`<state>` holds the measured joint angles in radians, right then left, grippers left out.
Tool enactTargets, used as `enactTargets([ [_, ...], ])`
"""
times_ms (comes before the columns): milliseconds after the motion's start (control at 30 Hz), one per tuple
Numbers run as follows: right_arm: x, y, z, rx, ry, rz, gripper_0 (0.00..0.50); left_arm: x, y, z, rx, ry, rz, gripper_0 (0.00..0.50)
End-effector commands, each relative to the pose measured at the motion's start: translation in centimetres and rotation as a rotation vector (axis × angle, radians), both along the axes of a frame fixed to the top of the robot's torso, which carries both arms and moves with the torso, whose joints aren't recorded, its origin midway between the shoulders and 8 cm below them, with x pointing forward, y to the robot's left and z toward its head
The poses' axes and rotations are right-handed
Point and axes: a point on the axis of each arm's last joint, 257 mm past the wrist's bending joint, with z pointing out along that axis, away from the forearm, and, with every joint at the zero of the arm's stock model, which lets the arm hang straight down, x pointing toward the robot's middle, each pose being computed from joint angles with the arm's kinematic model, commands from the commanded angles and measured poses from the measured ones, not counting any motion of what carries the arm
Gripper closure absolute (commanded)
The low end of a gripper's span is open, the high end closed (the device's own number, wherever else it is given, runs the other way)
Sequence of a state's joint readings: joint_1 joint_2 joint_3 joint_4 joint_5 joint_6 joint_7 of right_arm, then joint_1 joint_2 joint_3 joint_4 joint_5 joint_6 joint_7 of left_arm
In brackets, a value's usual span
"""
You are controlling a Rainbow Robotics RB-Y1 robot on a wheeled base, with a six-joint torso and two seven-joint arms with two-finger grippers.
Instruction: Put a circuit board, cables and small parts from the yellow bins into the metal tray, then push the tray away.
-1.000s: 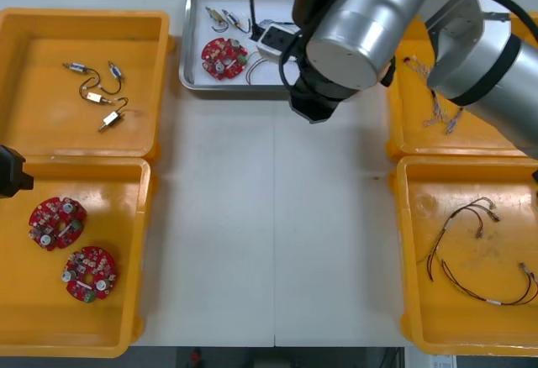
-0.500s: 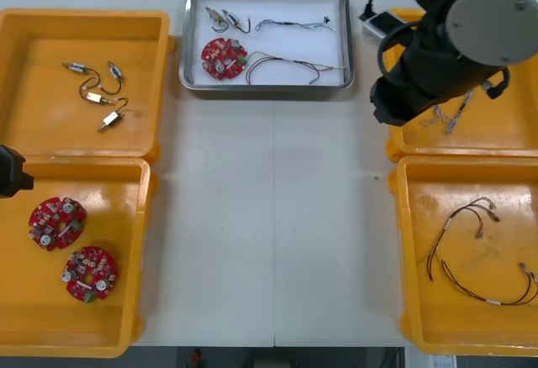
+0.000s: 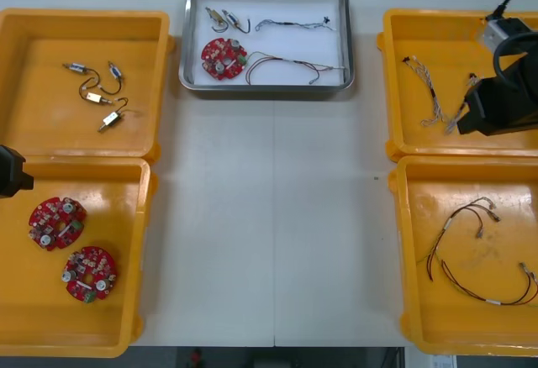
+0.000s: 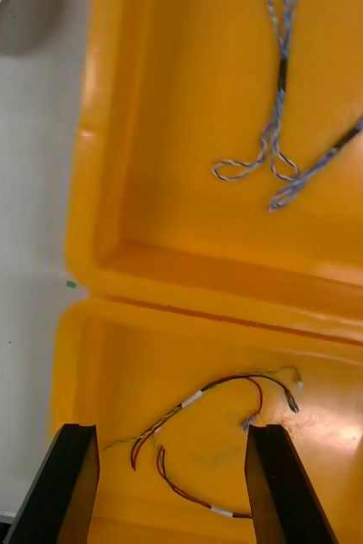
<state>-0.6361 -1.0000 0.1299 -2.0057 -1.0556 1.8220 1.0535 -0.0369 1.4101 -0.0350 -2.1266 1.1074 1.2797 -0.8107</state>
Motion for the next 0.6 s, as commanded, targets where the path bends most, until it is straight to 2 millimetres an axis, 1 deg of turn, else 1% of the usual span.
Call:
enactTargets([
  [33, -1.5, -4.1, 0.7, 0.022, -0.008, -0.098, 0.0, 0.8, 0.1, 1.7, 0.02, -0.045, -0.019, 0.0],
  [67, -1.7, -4.4, 0.7, 0.028, -0.007, -0.107, 0.0, 0.8, 0.1, 1.7, 0.02, -0.045, -0.019, 0.0],
  [133, -2.3, -5.8, 0.4, 0.05, -0.004, -0.149, 0.0, 0.8, 0.1, 1.7, 0.02, -0.045, -0.019, 0.0],
  [233, -3.0, -7.3, -0.2, 0.064, 0.003, -0.186, 0.0, 0.8, 0.1, 1.7, 0.02, -0.045, -0.019, 0.0],
  [400, -4.2, -9.2, -1.3, 0.079, 0.026, -0.244, 0.0, 0.8, 0.1, 1.7, 0.02, -0.045, -0.019, 0.0],
  [600, -4.9, -10.4, -2.8, 0.069, 0.044, -0.279, 0.0, 0.8, 0.1, 1.7, 0.02, -0.045, -0.019, 0.0],
])
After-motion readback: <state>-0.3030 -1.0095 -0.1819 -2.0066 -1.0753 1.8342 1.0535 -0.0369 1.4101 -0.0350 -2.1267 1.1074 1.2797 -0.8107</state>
